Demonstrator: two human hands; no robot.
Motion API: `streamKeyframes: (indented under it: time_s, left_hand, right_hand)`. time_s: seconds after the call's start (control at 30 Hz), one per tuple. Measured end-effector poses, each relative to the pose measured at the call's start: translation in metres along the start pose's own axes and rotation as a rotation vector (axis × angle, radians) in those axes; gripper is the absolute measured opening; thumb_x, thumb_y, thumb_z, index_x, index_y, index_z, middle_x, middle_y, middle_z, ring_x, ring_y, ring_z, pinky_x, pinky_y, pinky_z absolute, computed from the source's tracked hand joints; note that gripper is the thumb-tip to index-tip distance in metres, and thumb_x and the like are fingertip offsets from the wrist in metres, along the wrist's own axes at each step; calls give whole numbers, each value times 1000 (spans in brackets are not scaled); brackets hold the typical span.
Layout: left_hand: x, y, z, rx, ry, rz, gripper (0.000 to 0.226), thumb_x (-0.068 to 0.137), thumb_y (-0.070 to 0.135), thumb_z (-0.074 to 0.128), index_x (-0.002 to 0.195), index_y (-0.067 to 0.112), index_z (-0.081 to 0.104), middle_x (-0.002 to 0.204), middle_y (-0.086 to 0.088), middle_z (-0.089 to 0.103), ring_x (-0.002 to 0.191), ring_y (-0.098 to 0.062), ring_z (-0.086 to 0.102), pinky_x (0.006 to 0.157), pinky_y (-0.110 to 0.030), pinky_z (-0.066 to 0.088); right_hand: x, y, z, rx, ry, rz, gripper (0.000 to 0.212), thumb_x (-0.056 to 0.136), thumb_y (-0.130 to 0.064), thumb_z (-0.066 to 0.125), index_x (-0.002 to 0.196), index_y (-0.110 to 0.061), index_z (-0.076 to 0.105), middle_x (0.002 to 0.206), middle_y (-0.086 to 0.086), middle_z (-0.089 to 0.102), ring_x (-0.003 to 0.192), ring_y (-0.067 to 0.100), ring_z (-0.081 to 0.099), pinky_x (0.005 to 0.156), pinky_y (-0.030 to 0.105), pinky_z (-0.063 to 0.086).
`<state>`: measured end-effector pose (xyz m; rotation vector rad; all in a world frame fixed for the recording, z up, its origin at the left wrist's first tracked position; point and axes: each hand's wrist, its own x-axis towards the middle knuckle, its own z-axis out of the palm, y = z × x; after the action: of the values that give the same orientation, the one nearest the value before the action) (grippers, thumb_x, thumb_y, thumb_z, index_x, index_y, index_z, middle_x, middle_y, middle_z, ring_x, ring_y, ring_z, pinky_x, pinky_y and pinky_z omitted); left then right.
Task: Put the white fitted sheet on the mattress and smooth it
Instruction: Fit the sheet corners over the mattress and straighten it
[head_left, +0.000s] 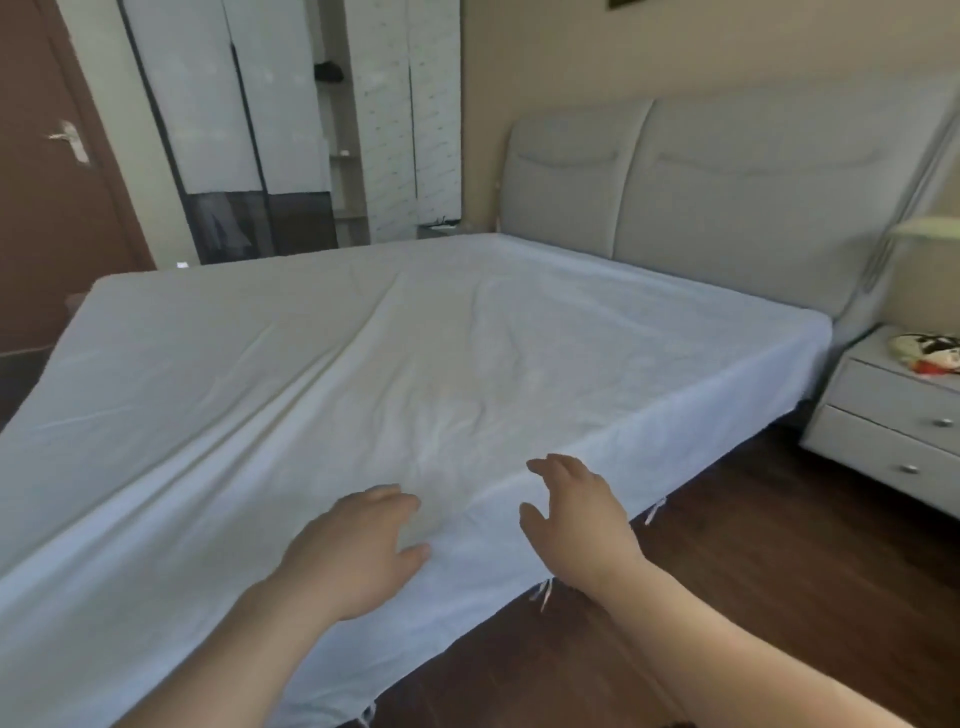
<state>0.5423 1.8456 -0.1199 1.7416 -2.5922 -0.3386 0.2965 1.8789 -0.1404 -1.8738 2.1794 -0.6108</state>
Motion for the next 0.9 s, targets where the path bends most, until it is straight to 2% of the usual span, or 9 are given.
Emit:
streamKeyframes:
  time_s: [0.07,0.17,0.3,0.4,0.63,0.77,0.9]
  left_hand:
    - [4,30,-7,-71,58,114,61,100,61,45,156,41,32,165,23,17,151,-3,18,121,-27,24]
    - [11,73,-20,-87,106,224,58,100,60,45,155,43,34,164,25,18,151,0,17,121,-23,20]
    - [11,109,-39,-51,124,320,56,100,60,46,152,43,37,157,29,28,146,1,25,118,-23,26]
    - [4,120,-50,-40,140,325,54,99,61,46,150,43,40,149,32,35,140,3,32,113,-22,32]
    - [-42,78,-54,47,69,165,54,98,62,46,148,42,43,150,28,37,136,0,40,108,-24,39]
    - [-80,27,-53,51,24,5,53,99,61,48,148,40,46,152,22,39,132,-4,46,107,-27,41]
    - [-138,-49,-43,44,-9,-199,55,99,60,49,149,36,46,152,15,43,134,-9,47,111,-29,39]
  right_hand:
    - [-9,18,-25,-28,39,55,58,98,-43,51,153,-31,37,161,-8,33,142,24,39,115,47,38]
    - [-25,42,-64,-43,103,105,59,98,-42,50,154,-31,36,161,-8,32,145,24,35,116,50,35]
    - [-45,56,-98,-57,218,131,56,98,-42,50,152,-34,38,160,-11,32,153,20,19,120,57,25]
    - [-60,56,-113,-23,256,99,54,98,-42,48,151,-35,39,160,-12,31,153,19,16,121,56,22]
    - [-74,19,-94,70,170,-53,50,98,-42,48,147,-35,45,156,-13,38,151,18,22,122,51,24]
    - [-73,-25,-56,109,87,-173,45,98,-42,51,143,-34,51,152,-13,44,147,16,28,120,42,28]
    - [-78,-93,2,140,-74,-333,45,97,-41,52,142,-34,53,150,-14,46,145,16,30,119,40,29]
